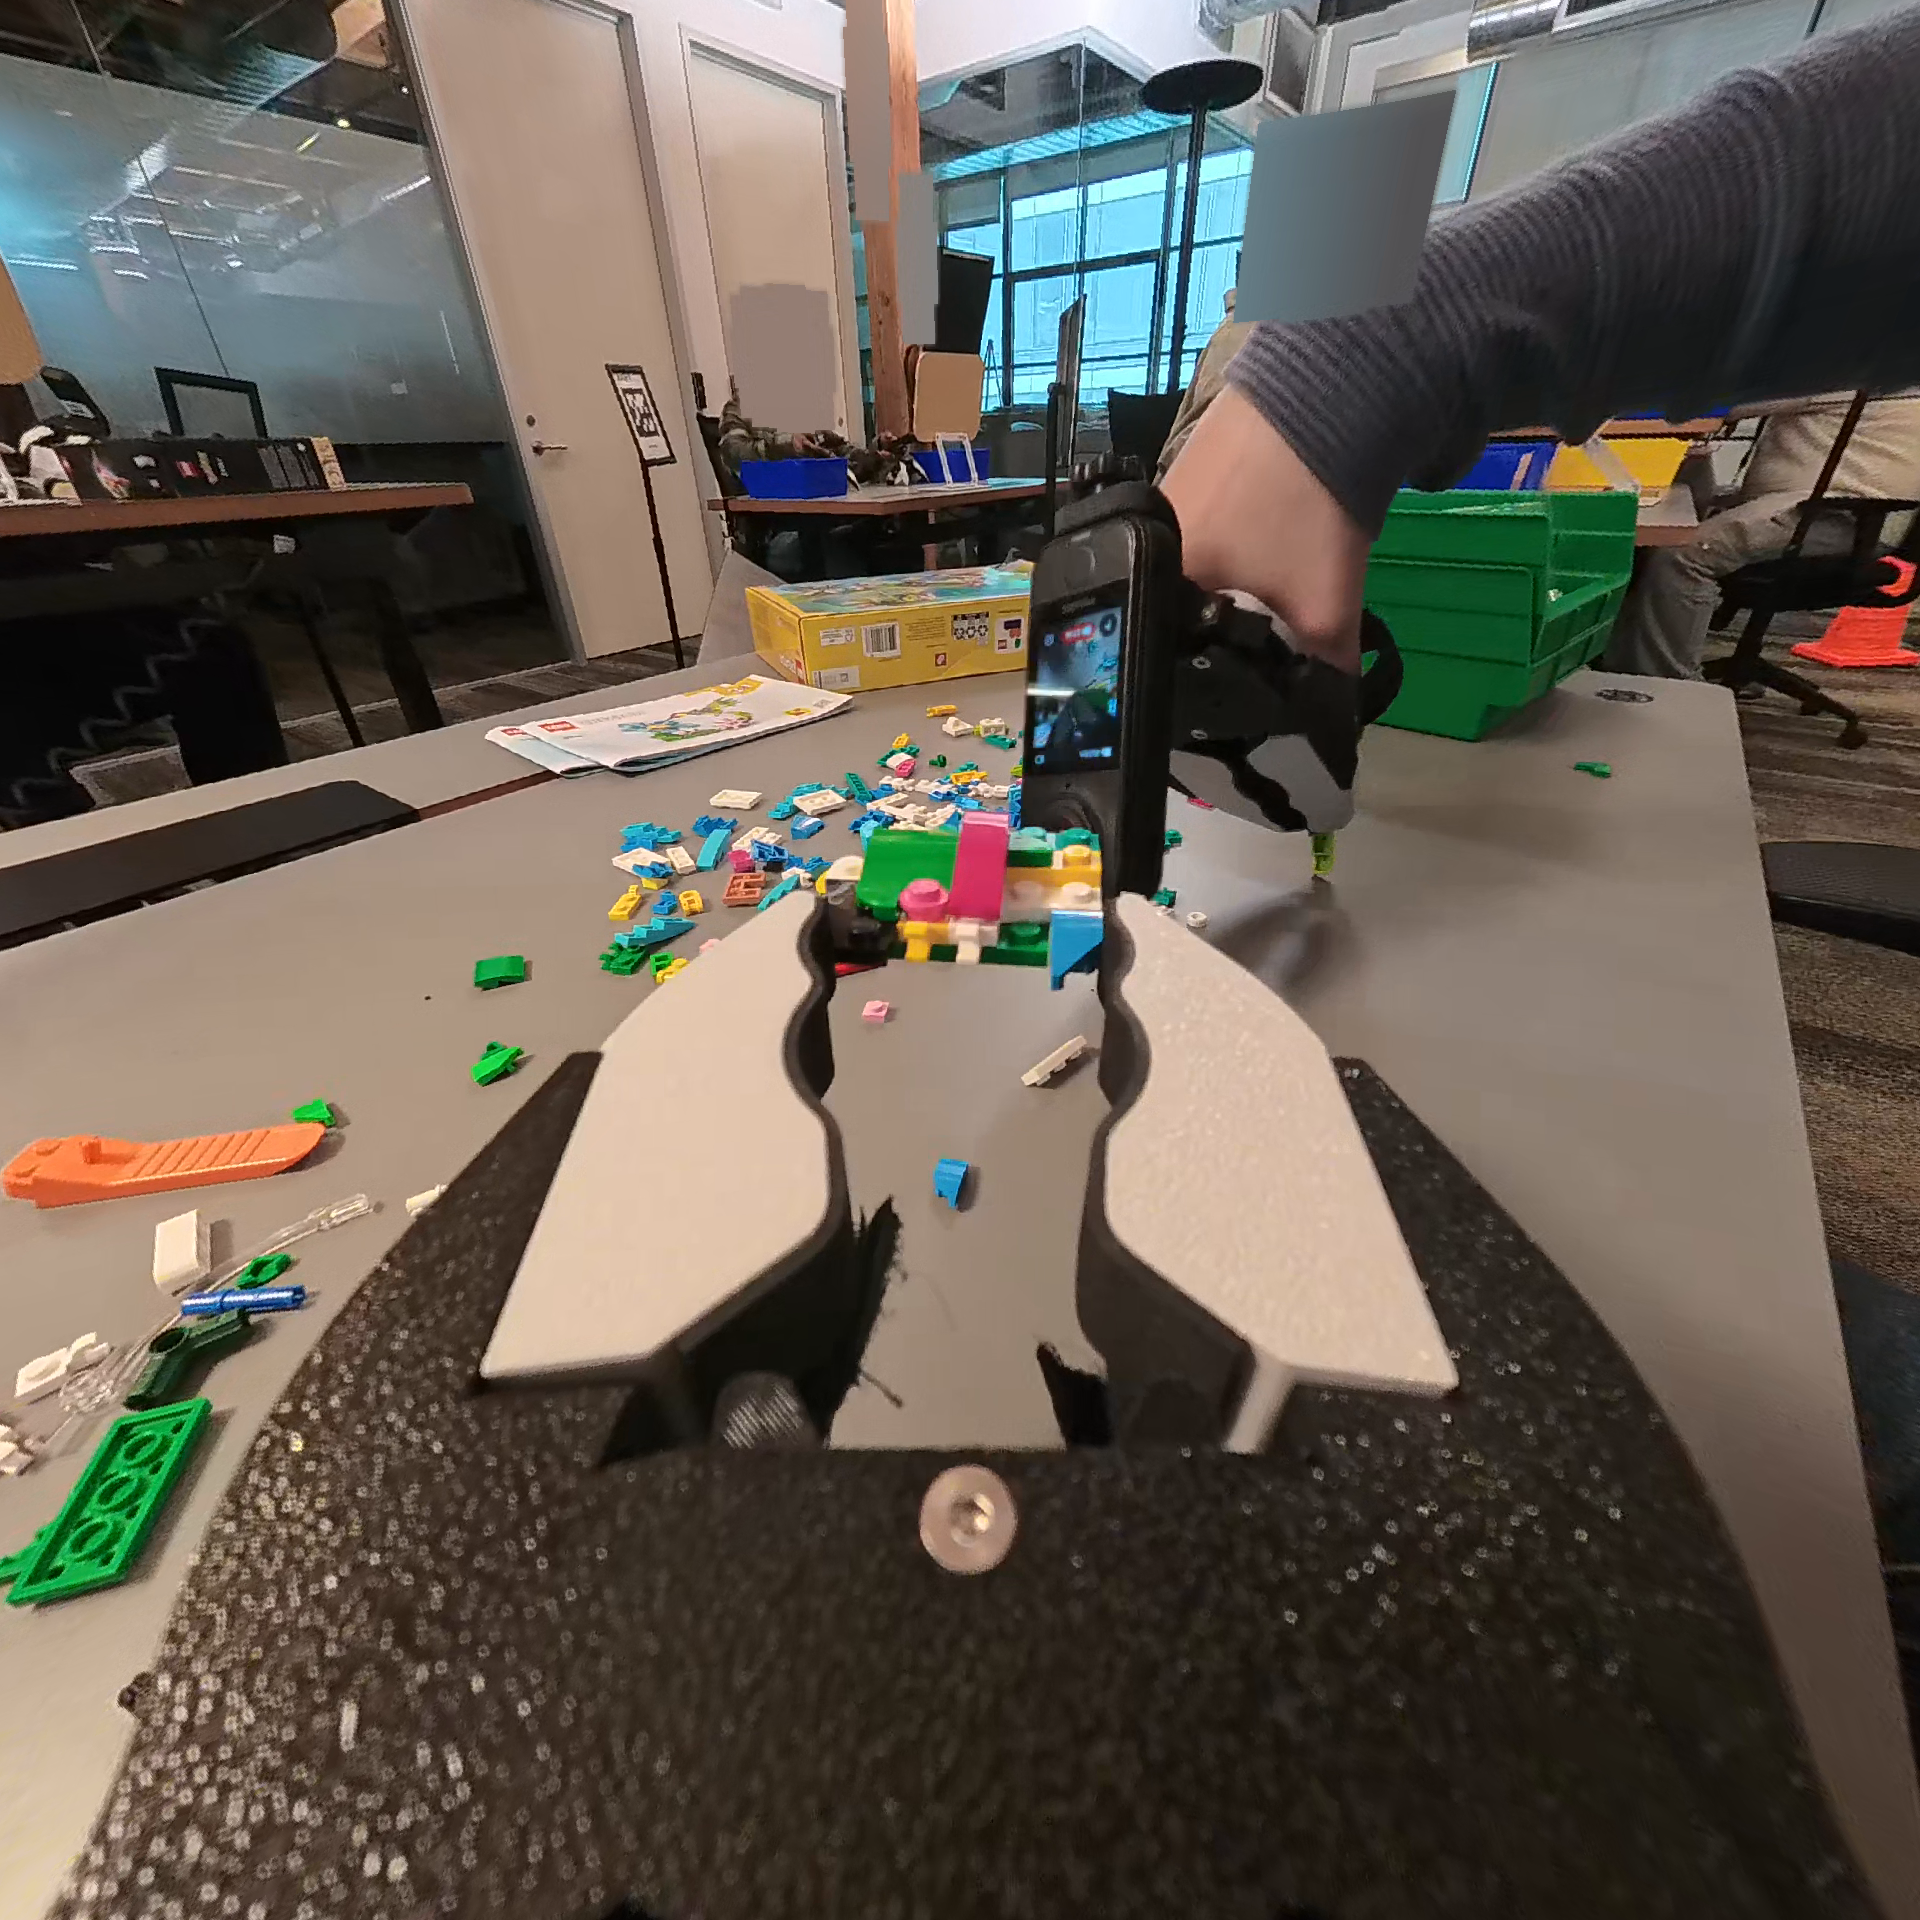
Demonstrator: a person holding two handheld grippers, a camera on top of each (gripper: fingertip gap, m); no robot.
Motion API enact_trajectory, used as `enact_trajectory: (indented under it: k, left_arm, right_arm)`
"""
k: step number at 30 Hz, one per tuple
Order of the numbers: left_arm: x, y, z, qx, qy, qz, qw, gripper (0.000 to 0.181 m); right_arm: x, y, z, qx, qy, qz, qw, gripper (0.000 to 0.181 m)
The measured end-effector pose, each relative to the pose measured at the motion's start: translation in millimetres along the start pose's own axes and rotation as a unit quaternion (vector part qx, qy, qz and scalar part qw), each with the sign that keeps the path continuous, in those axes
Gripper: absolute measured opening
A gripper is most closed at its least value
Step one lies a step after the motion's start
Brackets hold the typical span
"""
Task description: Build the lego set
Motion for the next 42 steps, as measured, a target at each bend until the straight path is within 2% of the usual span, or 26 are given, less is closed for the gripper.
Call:
enact_trajectory:
  k: [1,5,9,12,15,18,21,25,30,32,37,42]
  left_arm:
    - [0,0,0,0.000,0.000,0.000,1.000,0.048]
    - [0,0,0,0.000,0.002,0.003,1.000,0.048]
    - [0,-1,0,-0.001,0.001,0.006,1.000,0.048]
    - [0,-2,0,-0.001,0.001,0.010,1.000,0.048]
    - [0,-2,0,0.000,0.001,0.011,1.000,0.048]
    - [-1,-2,0,0.002,0.001,0.013,1.000,0.048]
    - [-1,-2,0,0.004,0.003,0.016,1.000,0.048]
    - [-1,-2,1,0.004,0.006,0.017,1.000,0.048]
    - [-4,-3,3,-0.003,0.020,0.016,1.000,0.048]
    - [-5,-4,4,-0.007,0.026,0.015,1.000,0.048]
    - [-7,-5,6,-0.013,0.039,0.015,0.999,0.048]
    - [-10,-5,7,-0.020,0.050,0.017,0.998,0.048]
  right_arm:
    - [1,-1,-1,0.001,-0.007,0.003,1.000,0.007]
    - [12,-4,-13,-0.004,-0.068,0.021,0.997,0.007]
    - [12,-14,-21,-0.020,-0.099,0.060,0.993,0.004]
    - [11,-11,-20,-0.031,-0.148,0.047,0.987,0.020]
    - [20,-14,-8,-0.062,-0.239,0.070,0.966,0.031]
    - [28,-22,13,-0.121,-0.344,0.125,0.923,0.032]
    - [24,-15,30,-0.171,-0.436,0.155,0.870,0.031]
    - [13,-4,47,-0.218,-0.509,0.228,0.801,0.030]
    - [20,1,60,-0.263,-0.605,0.323,0.678,0.029]
    - [20,2,60,-0.258,-0.637,0.344,0.640,0.027]
    - [4,-8,55,-0.272,-0.677,0.304,0.613,0.026]
    - [-11,-16,61,-0.295,-0.697,0.295,0.583,0.022]
Point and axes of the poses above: each gripper's, where its closed fingertips meet, x back along the fingers, z out of its underside, y = z × x across the jaws, the point moved 4 cm from there along x, back along the fingers, and after that the axes turned 7 degrees about z, right-handed, at the moved point
